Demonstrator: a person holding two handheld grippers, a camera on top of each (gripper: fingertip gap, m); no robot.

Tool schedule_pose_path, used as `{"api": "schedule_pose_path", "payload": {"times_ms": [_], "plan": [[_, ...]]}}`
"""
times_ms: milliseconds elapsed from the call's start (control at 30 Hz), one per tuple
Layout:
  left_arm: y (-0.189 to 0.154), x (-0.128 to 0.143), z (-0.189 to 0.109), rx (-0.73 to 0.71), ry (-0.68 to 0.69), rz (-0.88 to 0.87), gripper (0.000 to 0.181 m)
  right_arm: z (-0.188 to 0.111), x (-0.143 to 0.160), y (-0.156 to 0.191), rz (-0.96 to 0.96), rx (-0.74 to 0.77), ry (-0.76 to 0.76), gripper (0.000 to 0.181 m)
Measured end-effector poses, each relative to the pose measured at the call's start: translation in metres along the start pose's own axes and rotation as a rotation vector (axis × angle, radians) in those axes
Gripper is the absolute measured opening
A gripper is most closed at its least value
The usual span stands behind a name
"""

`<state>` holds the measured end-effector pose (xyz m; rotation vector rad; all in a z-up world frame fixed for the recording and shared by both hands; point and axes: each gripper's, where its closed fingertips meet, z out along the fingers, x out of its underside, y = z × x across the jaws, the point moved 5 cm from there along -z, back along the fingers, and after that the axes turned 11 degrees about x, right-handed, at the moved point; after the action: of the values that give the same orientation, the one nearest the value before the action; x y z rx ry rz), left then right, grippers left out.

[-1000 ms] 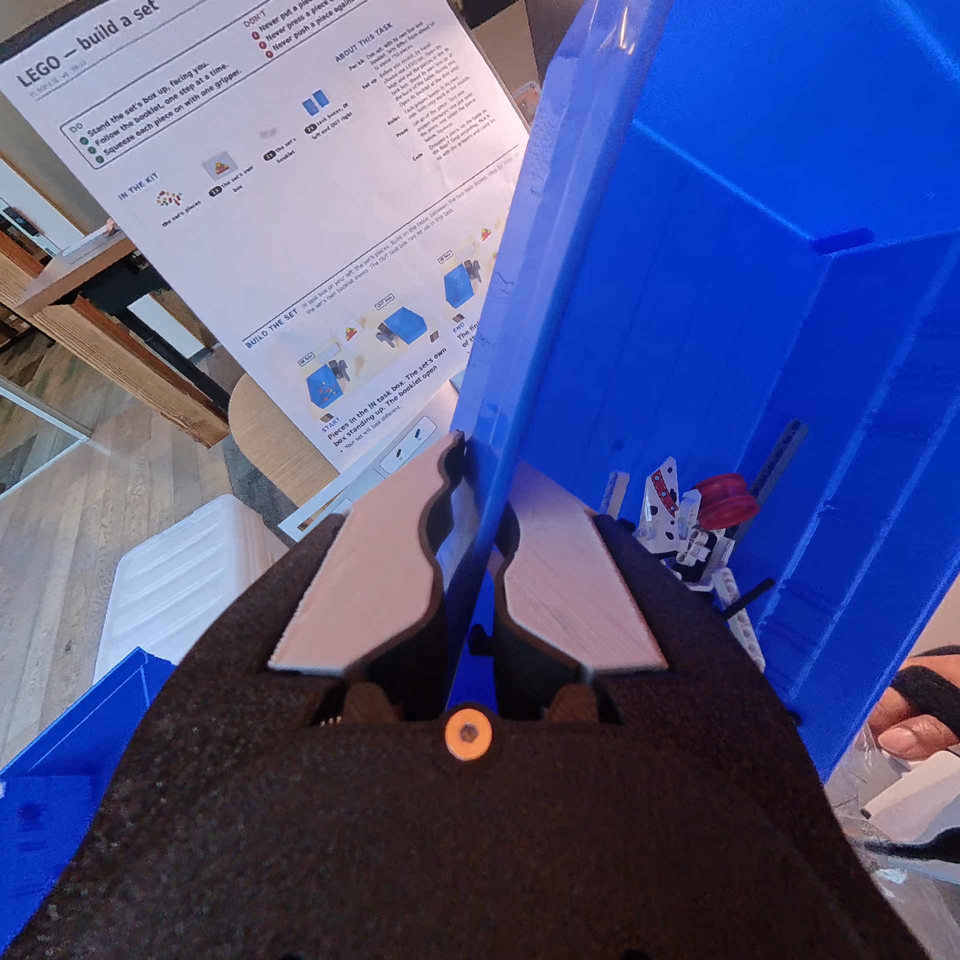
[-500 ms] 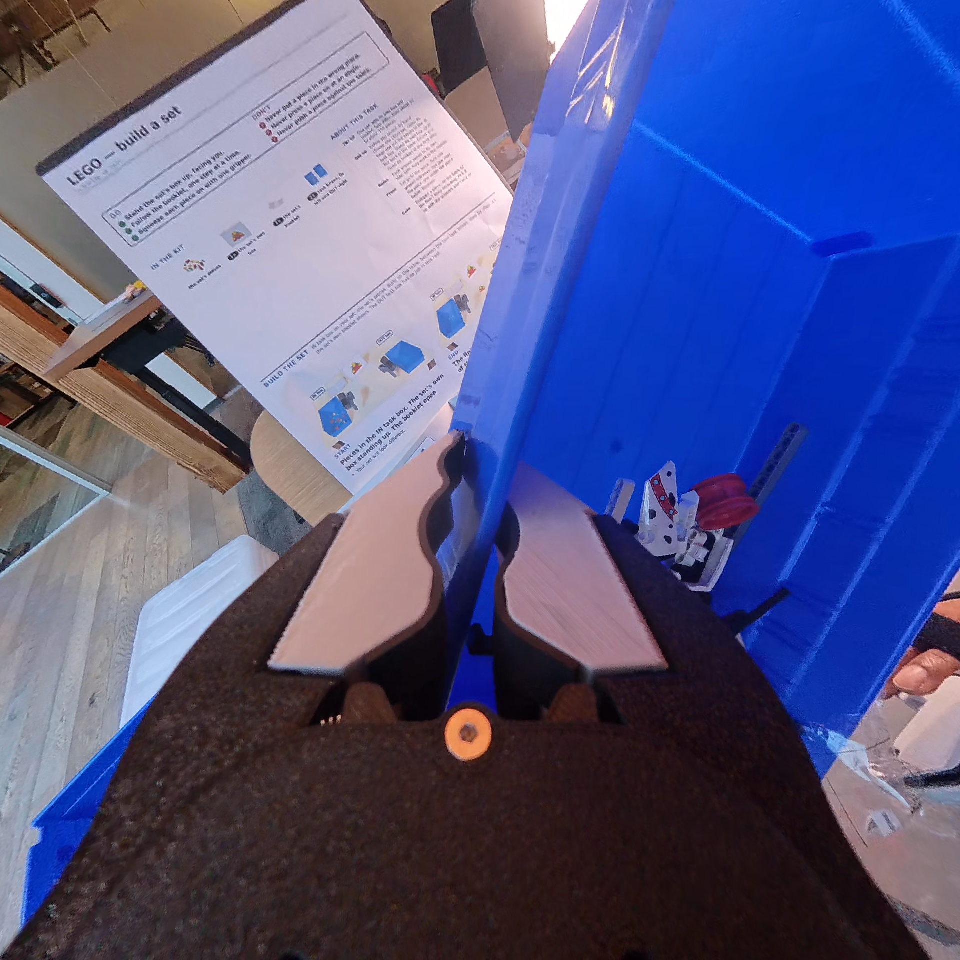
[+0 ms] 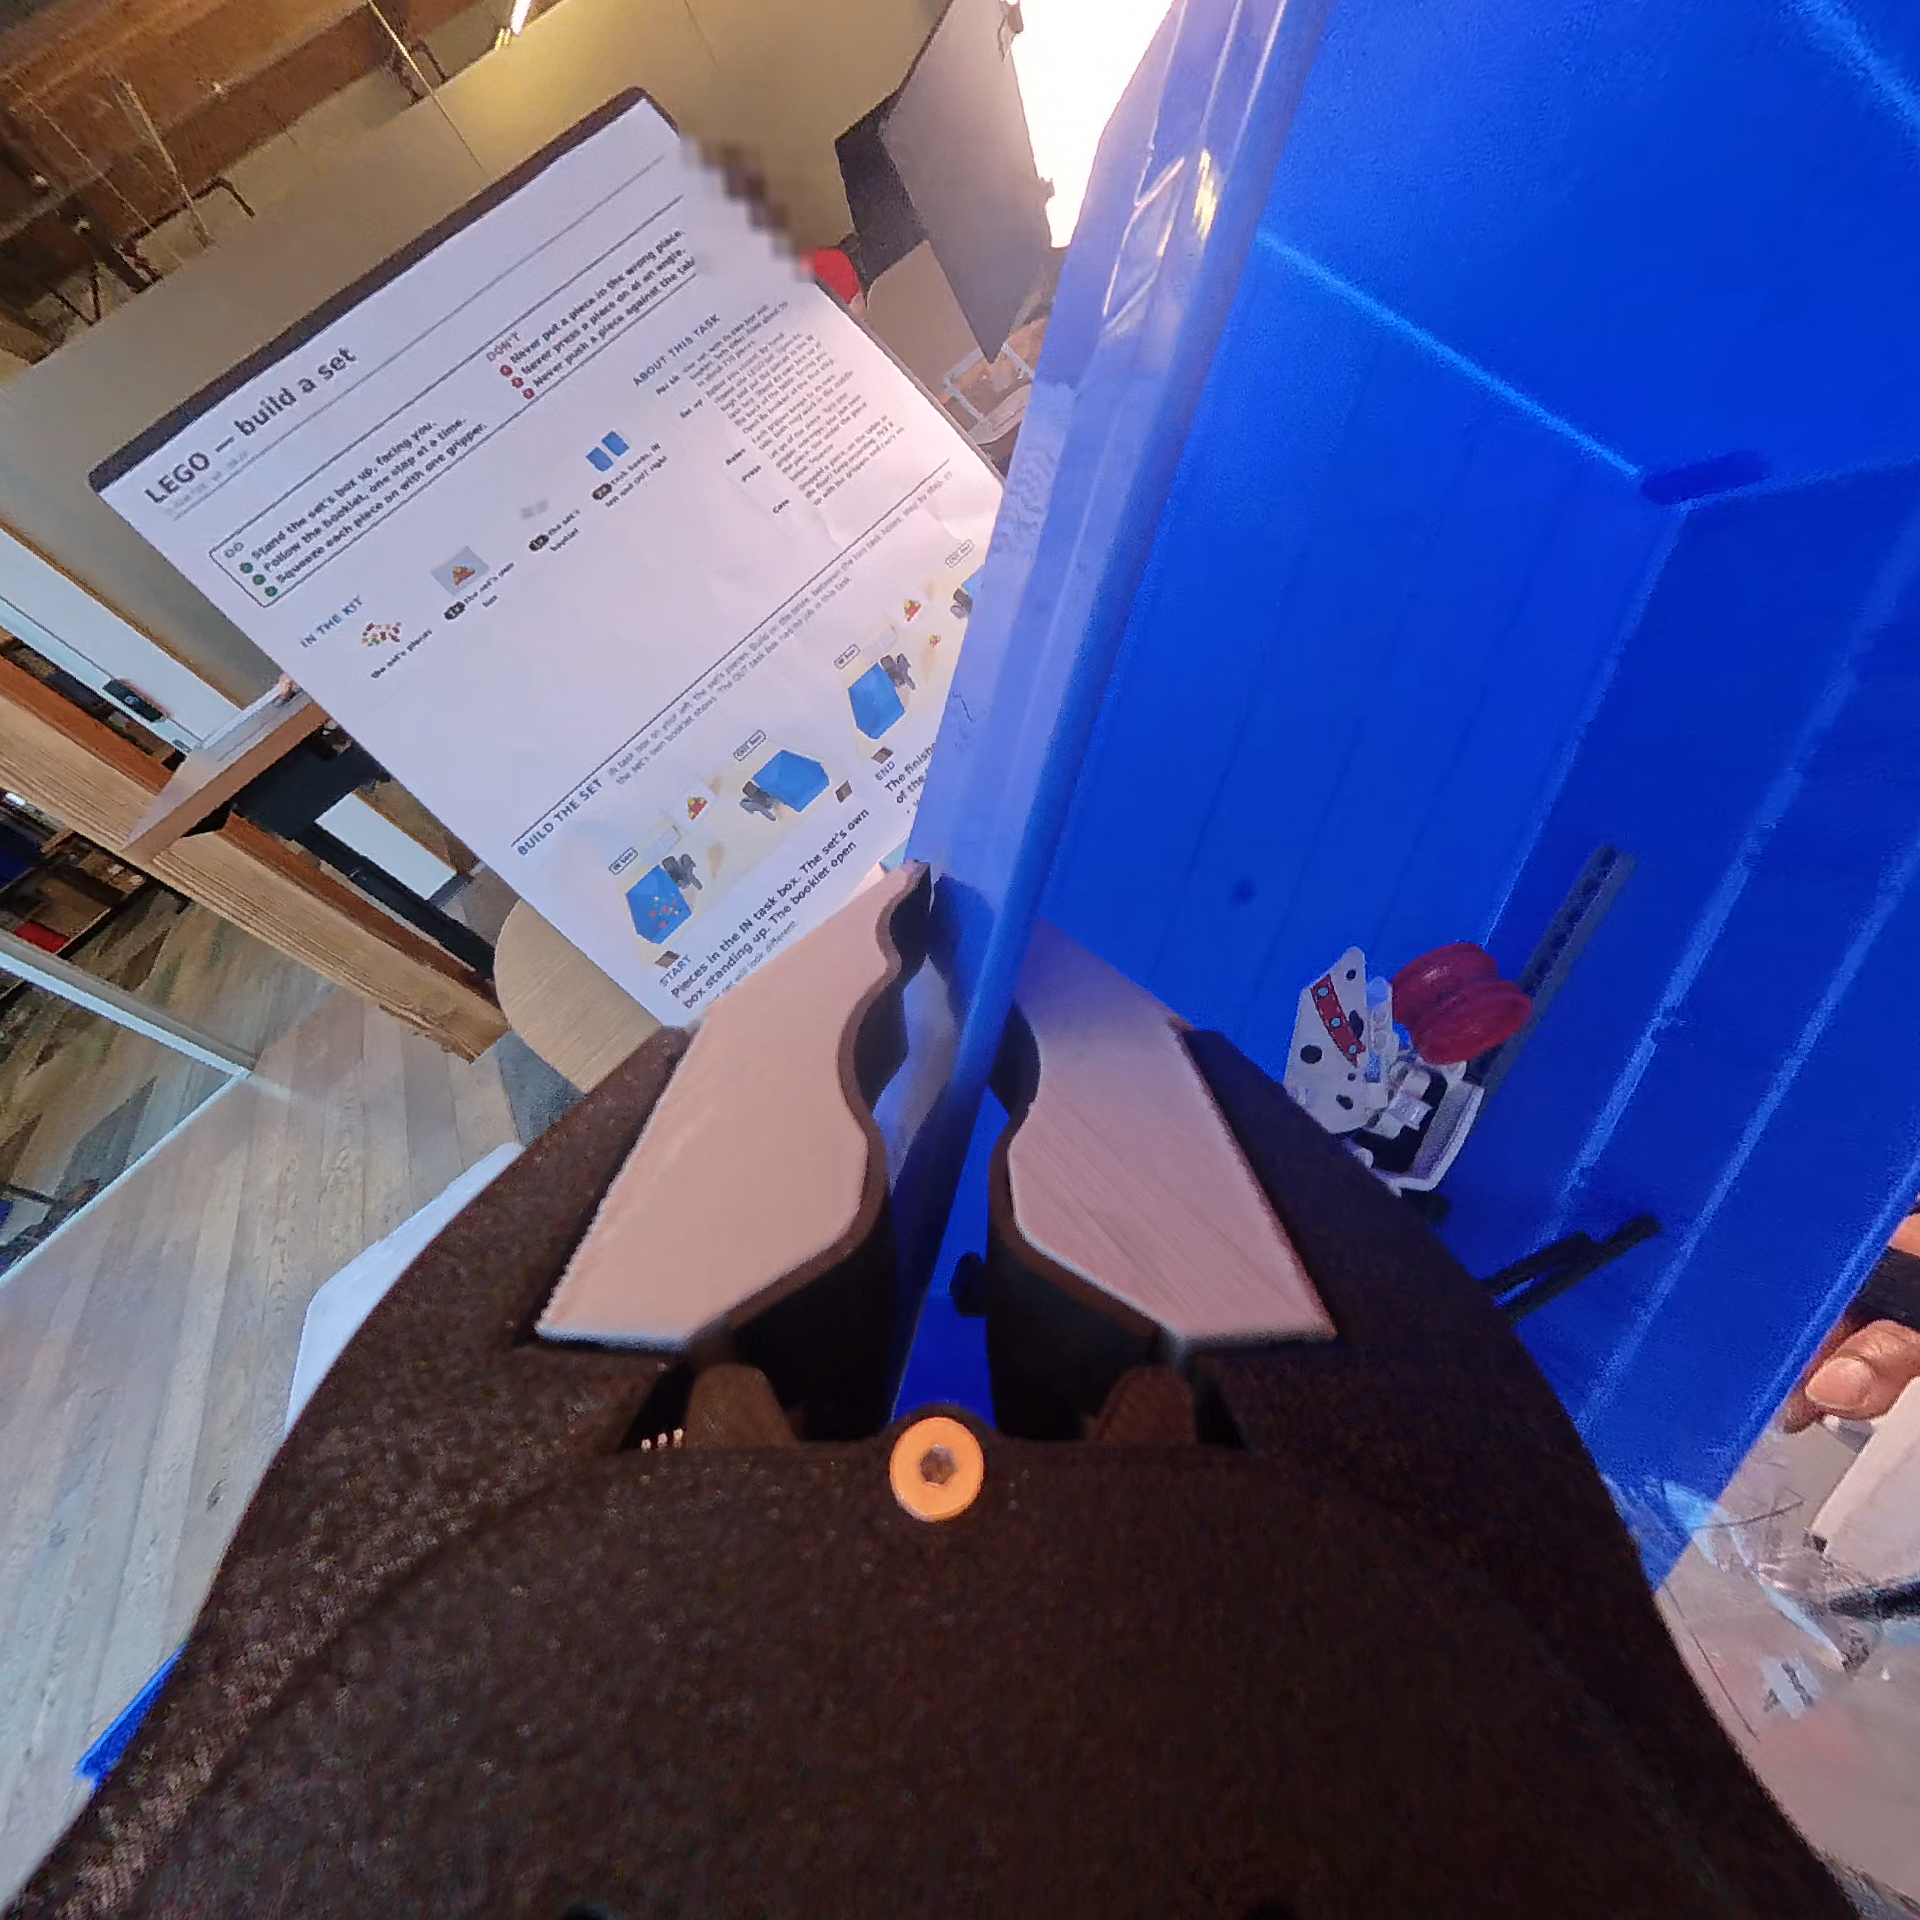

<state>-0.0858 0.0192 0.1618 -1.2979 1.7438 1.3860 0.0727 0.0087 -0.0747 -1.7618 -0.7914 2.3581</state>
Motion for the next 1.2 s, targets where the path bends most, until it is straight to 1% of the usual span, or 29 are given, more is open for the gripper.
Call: {"api": "schedule_pose_path", "payload": {"times_ms": [133,367,667,800,1000,1200], "plan": [[-0.002,0.003,0.009,0.017,0.030,-0.007,0.002,0.000,0.001,0.004,-0.004,-0.020,0.002,0.000],[0.001,0.030,0.036,0.051,0.085,-0.087,0.002,-0.001,0.007,0.013,0.014,-0.049,0.020,0.000],[0.001,0.040,0.051,0.089,0.090,-0.152,0.003,-0.010,0.015,0.010,-0.019,-0.055,0.059,0.000],[0.005,0.049,0.055,0.095,0.099,-0.196,0.003,-0.014,0.017,0.009,-0.003,-0.066,0.088,0.000],[0.015,0.072,0.061,0.113,0.129,-0.303,0.003,-0.025,0.021,0.013,0.029,-0.110,0.134,0.000],[0.012,0.103,0.075,0.145,0.197,-0.405,0.004,-0.041,0.031,0.022,0.059,-0.183,0.219,0.000]]}}
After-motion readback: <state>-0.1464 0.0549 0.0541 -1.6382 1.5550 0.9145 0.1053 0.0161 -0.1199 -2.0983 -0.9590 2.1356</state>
